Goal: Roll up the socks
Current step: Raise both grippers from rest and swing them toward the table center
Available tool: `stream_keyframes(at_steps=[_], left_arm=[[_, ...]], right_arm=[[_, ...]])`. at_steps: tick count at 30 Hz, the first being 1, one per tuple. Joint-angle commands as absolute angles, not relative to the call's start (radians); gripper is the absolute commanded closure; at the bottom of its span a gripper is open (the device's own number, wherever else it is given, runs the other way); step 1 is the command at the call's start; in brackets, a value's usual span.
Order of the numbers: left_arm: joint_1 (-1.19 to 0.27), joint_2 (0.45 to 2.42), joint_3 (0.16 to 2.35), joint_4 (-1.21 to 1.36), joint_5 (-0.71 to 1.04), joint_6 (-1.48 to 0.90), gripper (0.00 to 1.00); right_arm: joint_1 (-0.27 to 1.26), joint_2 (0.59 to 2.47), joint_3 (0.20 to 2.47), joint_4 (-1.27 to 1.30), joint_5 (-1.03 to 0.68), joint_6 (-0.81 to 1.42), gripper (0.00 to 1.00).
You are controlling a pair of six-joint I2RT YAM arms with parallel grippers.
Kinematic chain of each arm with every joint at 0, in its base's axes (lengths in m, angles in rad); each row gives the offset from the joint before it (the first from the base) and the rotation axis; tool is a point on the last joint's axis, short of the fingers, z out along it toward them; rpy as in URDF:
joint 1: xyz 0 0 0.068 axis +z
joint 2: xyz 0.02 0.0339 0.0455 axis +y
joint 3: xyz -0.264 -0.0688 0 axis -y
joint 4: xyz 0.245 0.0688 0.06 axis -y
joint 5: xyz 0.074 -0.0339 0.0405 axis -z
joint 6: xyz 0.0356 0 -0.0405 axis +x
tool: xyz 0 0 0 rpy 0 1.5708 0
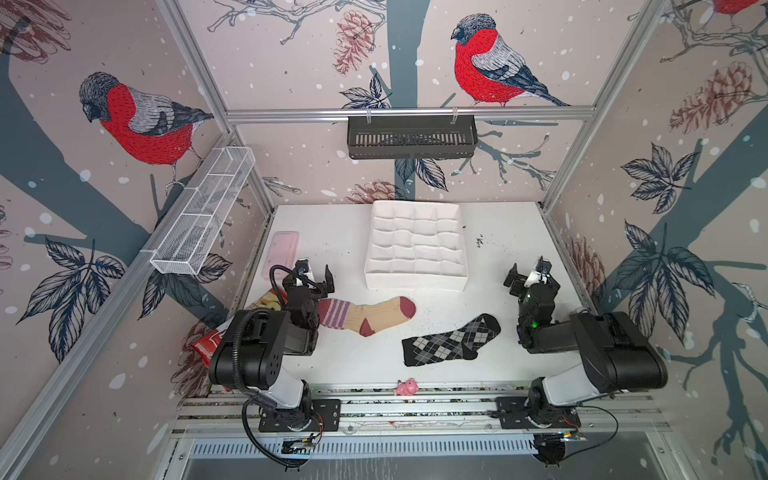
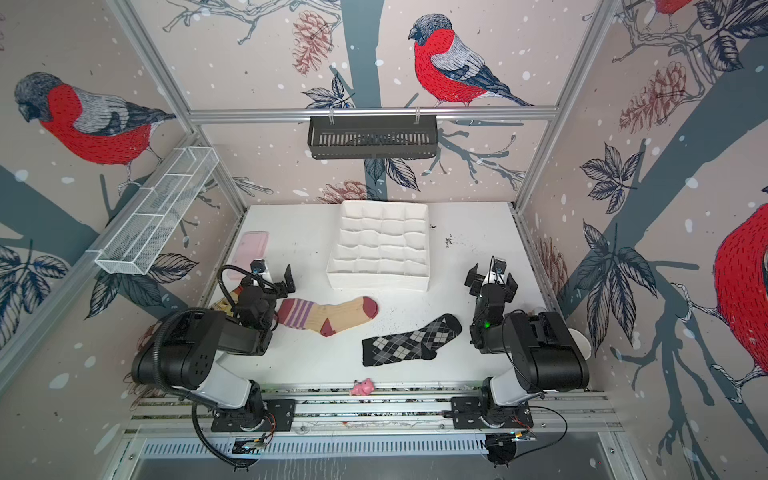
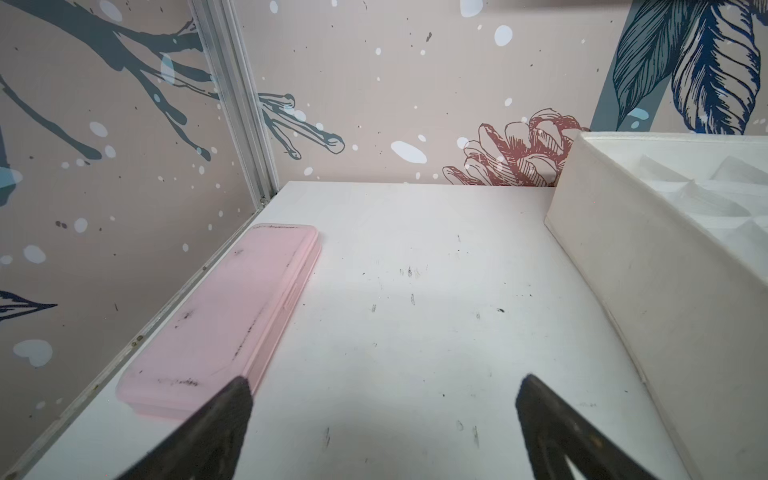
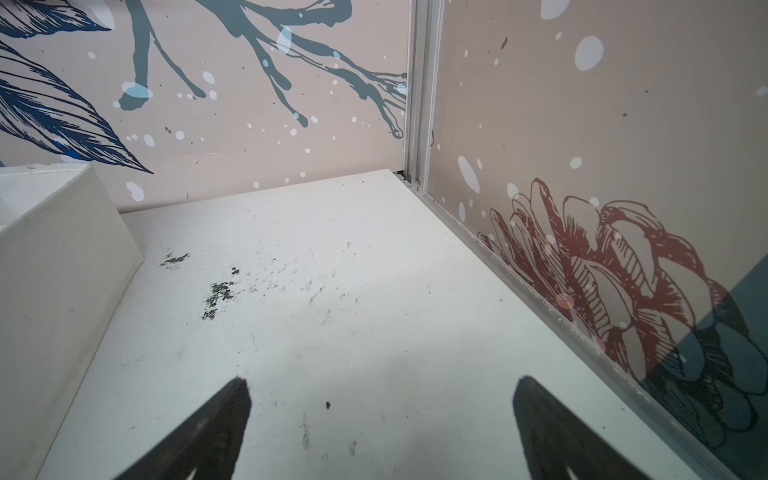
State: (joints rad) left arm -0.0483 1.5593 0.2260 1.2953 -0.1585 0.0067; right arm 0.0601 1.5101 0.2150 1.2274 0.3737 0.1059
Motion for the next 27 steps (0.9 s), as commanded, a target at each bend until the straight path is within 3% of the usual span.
stream_keyframes(at_steps=[1, 14, 18, 20, 27], left_arm=[[-0.050, 1.558, 0.227, 1.324, -0.159, 0.011, 0.01], [-0.042, 1.559, 0.232, 1.316, -0.139, 0.007, 0.04], [-0.041, 1.559, 0.231, 1.316, -0.138, 0.007, 0.17], [-0.040, 1.557, 0.229, 1.319, -0.137, 0.008, 0.24], [-0.054, 1.409, 0.329, 1.034, -0.167, 0.018, 0.49]], right_arm=[[0.061, 1.508, 0.219, 1.241, 0.374, 0.115, 0.00], [0.060, 1.506, 0.220, 1.238, 0.371, 0.117, 0.00], [0.060, 1.505, 0.216, 1.242, 0.371, 0.115, 0.00], [0.058, 1.492, 0.225, 1.233, 0.386, 0.120, 0.05], [0.044, 1.265, 0.369, 0.799, 0.452, 0.169, 0.15]])
